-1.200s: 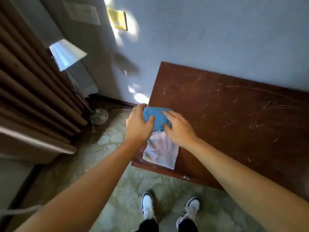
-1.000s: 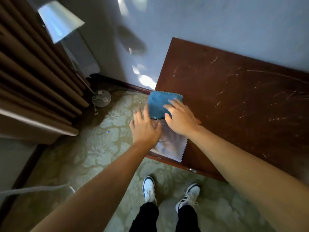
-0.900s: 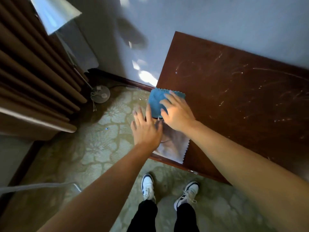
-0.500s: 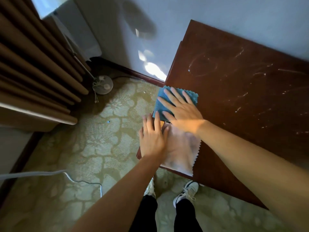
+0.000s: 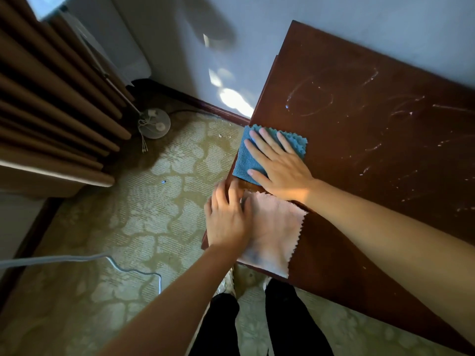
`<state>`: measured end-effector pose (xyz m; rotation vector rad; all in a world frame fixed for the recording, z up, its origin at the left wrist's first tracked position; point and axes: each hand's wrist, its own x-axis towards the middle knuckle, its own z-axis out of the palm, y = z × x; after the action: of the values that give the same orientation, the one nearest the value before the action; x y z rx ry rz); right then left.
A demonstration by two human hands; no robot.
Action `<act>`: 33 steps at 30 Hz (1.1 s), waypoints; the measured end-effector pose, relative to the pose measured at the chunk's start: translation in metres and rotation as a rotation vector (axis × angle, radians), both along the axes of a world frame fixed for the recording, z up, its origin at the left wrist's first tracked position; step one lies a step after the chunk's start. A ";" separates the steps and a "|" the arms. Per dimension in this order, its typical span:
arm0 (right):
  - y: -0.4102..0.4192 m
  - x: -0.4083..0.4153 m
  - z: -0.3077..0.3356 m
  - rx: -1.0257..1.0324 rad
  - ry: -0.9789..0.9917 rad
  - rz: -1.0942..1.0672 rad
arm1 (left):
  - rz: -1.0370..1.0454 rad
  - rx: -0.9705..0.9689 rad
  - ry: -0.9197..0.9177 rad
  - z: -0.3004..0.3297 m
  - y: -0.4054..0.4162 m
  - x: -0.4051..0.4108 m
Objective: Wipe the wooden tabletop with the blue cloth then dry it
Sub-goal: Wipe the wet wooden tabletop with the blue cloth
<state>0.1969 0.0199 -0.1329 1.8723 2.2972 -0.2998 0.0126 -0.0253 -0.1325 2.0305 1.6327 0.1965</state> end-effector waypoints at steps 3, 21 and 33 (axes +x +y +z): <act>0.024 0.026 0.005 -0.025 0.020 0.011 | 0.006 0.054 -0.033 0.005 0.008 0.012; 0.079 0.114 0.006 0.081 0.040 0.066 | 0.210 0.036 -0.098 0.010 0.086 0.114; 0.068 0.128 0.001 0.125 0.047 0.178 | 0.208 0.098 0.101 -0.009 0.114 0.149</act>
<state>0.3254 0.0879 -0.1315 1.7147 2.5470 -0.1825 0.1612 0.0887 -0.1420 1.9677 1.9332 0.2565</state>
